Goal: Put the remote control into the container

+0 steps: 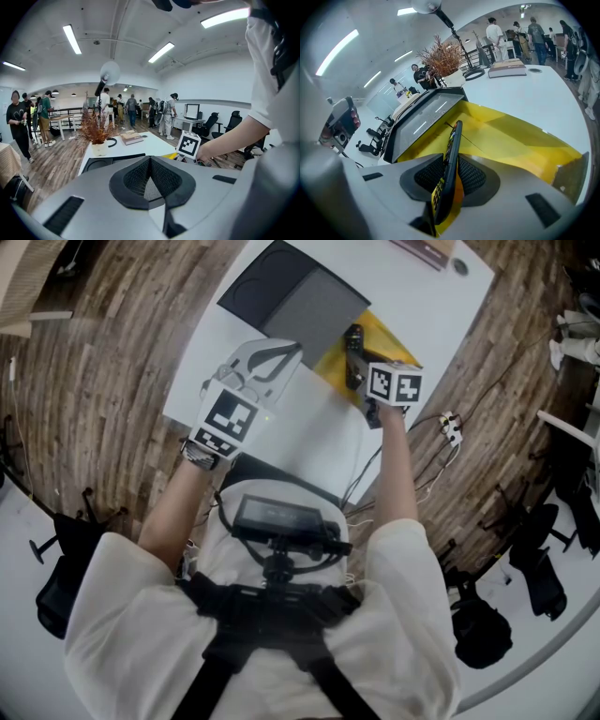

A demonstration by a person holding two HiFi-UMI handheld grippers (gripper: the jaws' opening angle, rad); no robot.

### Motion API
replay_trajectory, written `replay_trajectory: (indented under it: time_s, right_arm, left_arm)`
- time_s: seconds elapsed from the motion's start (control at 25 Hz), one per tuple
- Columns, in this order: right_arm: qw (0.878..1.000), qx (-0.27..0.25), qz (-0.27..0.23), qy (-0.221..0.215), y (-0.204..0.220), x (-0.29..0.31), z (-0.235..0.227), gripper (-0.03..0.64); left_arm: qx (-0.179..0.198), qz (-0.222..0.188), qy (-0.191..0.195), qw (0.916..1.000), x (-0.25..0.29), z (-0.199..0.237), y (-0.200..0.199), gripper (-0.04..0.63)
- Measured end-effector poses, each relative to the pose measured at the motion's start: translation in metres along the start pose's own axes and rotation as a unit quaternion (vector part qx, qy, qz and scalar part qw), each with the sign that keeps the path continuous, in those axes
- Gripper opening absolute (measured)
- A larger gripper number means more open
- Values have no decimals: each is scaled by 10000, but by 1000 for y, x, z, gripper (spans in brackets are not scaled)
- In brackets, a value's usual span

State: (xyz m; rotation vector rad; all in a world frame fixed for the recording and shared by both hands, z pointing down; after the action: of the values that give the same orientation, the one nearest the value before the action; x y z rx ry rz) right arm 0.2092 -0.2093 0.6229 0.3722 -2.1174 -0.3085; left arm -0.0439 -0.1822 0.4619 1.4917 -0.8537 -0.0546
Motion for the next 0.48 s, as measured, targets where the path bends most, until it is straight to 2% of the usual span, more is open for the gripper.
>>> replay_trajectory:
  time_s: [0.48]
  right_arm:
    - [9998,-115,-48,179,-1,-1,2,83]
  left_arm:
    - [-12,2,-6,10000,-1,0,1,11]
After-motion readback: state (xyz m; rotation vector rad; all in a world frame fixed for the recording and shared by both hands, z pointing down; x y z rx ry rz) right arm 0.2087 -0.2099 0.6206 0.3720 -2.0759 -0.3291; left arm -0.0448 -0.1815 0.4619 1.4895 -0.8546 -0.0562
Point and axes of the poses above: the fingertips, and each gripper's own axes: x forward along the fingers, z to its left, y out of its underside, the point moved 10 cm from there along -x, backward along the fingers, and after that the axes turned 12 degrees about x, right-handed, at the moved point
